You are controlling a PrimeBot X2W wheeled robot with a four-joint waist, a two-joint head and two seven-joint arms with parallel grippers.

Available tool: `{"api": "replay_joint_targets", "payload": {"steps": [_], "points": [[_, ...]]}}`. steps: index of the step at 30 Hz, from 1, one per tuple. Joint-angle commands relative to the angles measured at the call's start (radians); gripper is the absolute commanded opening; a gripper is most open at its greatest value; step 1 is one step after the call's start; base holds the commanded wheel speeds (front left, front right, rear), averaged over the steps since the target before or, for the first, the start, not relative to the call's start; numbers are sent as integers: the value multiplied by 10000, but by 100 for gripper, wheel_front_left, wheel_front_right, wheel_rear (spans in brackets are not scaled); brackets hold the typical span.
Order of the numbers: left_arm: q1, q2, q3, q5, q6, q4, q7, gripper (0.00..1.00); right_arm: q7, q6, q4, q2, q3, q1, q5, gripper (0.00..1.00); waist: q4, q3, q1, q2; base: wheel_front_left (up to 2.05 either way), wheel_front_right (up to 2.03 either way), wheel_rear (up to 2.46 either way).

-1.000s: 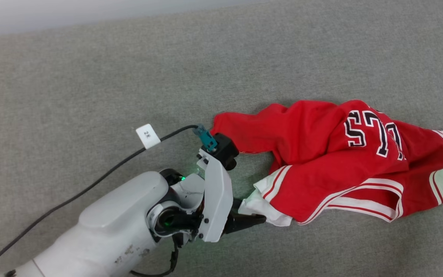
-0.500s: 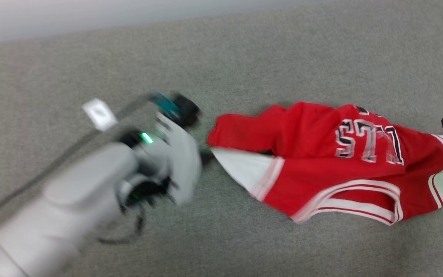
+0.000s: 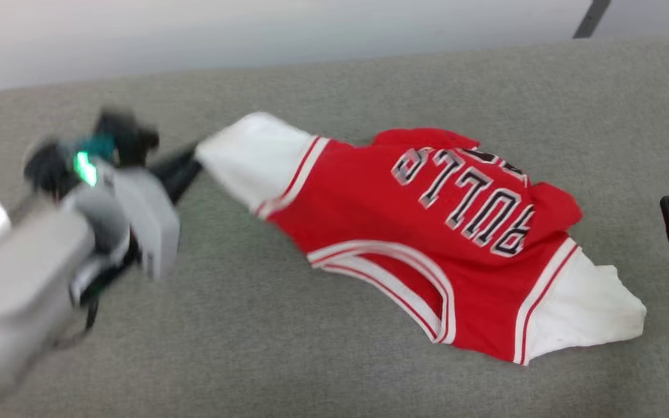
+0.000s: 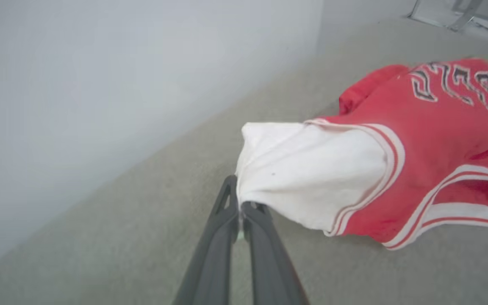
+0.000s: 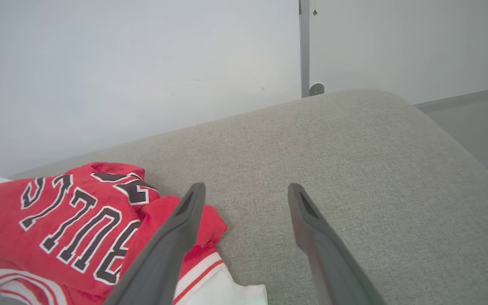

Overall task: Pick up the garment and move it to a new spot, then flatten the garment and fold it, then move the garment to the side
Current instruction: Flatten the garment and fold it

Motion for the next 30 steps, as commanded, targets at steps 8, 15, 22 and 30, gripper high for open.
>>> {"api": "replay_joint_targets", "payload": {"steps": [8, 15, 22, 30], "points": [[1761, -189, -376, 109, 716, 1678, -849, 0, 346, -6, -408, -123, -28, 138, -58, 100, 269, -13, 0, 0, 0, 0, 0], [1823, -676, -437, 189, 829, 3363, -987, 0, 589, -6, -685, -731, 722, 323, 193, 100, 255, 71, 0, 0, 0, 0, 0], [1758, -1148, -315, -26, 514, 4502, -1148, 22, 581, -6, -678, -1283, 1526, 403, 406, 100, 249, -35, 0, 0, 0, 0, 0], [2221, -1183, 314, -615, 468, 4314, -1763, 100, 732, -6, -740, -2378, 3160, 386, 541, 100, 552, -315, 0, 0, 0, 0, 0]]}}
